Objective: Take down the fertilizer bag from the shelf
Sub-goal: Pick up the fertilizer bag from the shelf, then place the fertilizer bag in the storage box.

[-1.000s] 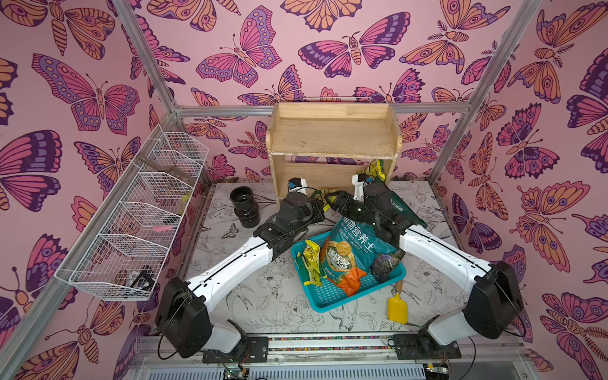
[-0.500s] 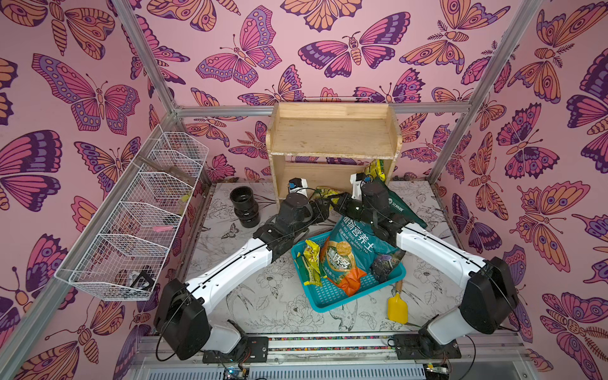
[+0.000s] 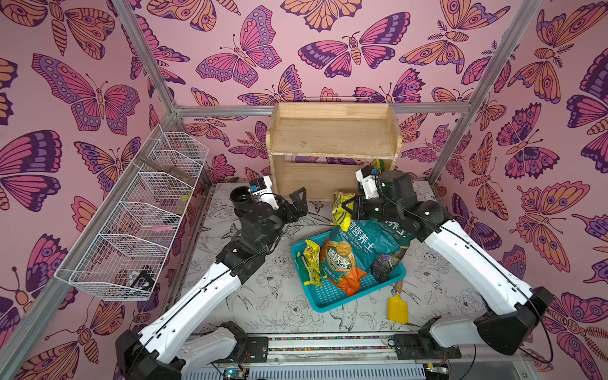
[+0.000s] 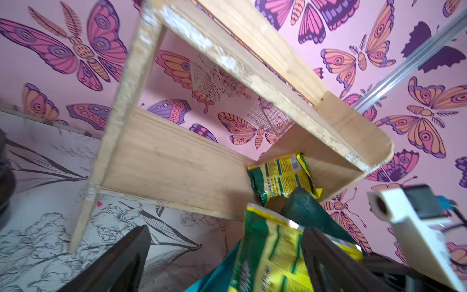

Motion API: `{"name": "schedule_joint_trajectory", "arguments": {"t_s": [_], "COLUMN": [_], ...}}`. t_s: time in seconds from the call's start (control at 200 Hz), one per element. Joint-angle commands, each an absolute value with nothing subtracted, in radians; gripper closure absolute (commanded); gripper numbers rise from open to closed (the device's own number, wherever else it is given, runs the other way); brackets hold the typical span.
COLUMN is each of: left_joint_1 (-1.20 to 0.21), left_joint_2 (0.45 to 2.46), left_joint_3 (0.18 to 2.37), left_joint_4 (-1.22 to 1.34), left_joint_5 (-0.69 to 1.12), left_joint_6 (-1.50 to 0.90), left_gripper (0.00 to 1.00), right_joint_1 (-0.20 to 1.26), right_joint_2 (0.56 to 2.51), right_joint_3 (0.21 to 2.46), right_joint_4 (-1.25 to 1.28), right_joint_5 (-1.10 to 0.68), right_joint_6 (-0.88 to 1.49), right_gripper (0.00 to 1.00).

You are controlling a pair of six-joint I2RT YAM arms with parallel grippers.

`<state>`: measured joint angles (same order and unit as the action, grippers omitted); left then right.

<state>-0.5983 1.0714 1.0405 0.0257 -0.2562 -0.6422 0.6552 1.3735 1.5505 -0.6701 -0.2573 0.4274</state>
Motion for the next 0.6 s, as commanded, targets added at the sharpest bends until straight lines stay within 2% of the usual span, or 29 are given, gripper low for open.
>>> {"name": "schedule_joint_trajectory", "arguments": {"t_s": [0.0, 0.07, 0.215, 0.411, 0.591], "left_joint_1": [-0.57, -0.56, -0.554, -0.553, -0.551], "left_joint_2": [1.059, 1.058, 1.064, 1.069, 1.06], "left_joint_3": [1.002, 1.003, 1.001, 0.999, 0.997], "left_joint_4": [-0.009, -0.011, -0.011, -0.011, -0.027], "left_joint_5": [-0.292, -0.288, -0.281, -0.266, -0.27], "left_joint_6": [-0.619, -0.623, -0.637, -0.653, -0.648], "left_gripper": [0.0, 0.0, 0.0, 0.0, 0.0], "right_joint_1": [0.66, 0.669, 0.744, 0.791, 0.792], "right_joint_2": [1.349, 1.34, 1.332, 1.344, 1.383], "right_joint_3": [1.59, 1.558, 1.459, 1.294, 1.235], "right_joint_4": [-0.958, -0.99, -1.021, -0.863, -0.739], "right_joint_5": [-0.416, -0.49, -0.5, -0.545, -0.575], "right_joint_6": [0.327, 0.344, 0.353, 0.413, 0.455], "right_gripper": [1.0, 1.0, 1.0, 1.0, 1.0]}}
